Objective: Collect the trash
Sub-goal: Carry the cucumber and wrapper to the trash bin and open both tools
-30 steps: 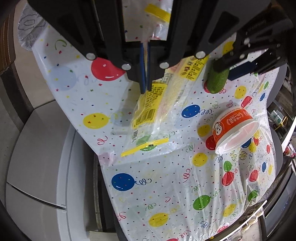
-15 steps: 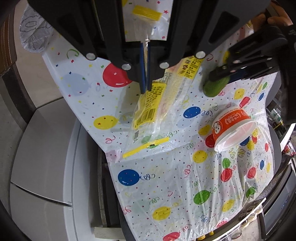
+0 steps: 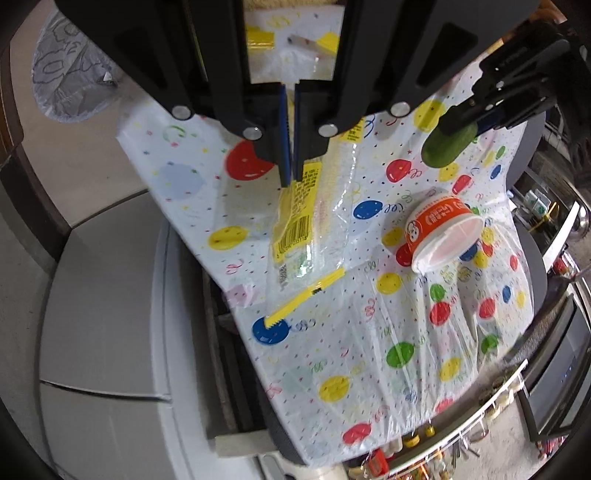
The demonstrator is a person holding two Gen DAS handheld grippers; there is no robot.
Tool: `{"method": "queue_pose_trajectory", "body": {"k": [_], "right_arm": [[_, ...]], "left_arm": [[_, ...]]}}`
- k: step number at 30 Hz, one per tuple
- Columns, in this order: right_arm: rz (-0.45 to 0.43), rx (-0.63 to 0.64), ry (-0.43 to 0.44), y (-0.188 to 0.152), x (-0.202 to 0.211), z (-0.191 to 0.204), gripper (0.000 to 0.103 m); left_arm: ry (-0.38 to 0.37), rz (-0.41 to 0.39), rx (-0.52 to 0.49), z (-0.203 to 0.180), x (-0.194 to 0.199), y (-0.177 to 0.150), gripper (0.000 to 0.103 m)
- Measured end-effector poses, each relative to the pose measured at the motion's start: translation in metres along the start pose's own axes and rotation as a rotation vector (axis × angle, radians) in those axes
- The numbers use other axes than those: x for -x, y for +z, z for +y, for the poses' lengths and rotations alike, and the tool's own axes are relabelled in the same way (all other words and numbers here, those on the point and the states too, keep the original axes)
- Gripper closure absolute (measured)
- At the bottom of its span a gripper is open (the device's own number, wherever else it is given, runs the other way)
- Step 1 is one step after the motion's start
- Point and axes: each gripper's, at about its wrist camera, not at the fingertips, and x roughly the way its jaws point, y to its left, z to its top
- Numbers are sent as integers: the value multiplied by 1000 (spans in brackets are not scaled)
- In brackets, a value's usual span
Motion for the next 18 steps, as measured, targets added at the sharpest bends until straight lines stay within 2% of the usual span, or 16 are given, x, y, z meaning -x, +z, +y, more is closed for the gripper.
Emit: {"method": "queue_pose_trajectory", "body": {"k": [6,11,18], "right_arm": [[-68,-11,-53,-10,50,-15,100],[-139,-40,-144,-31,105,-37,100],[-196,-107,-284,-70,171,-78,100]], "left_arm": [[-64,-43,-52,-24,16,-7,72],[-140,-73,-119,-59,28,-12,72],[-254,-57,-240,-120,26,-27,72]]}}
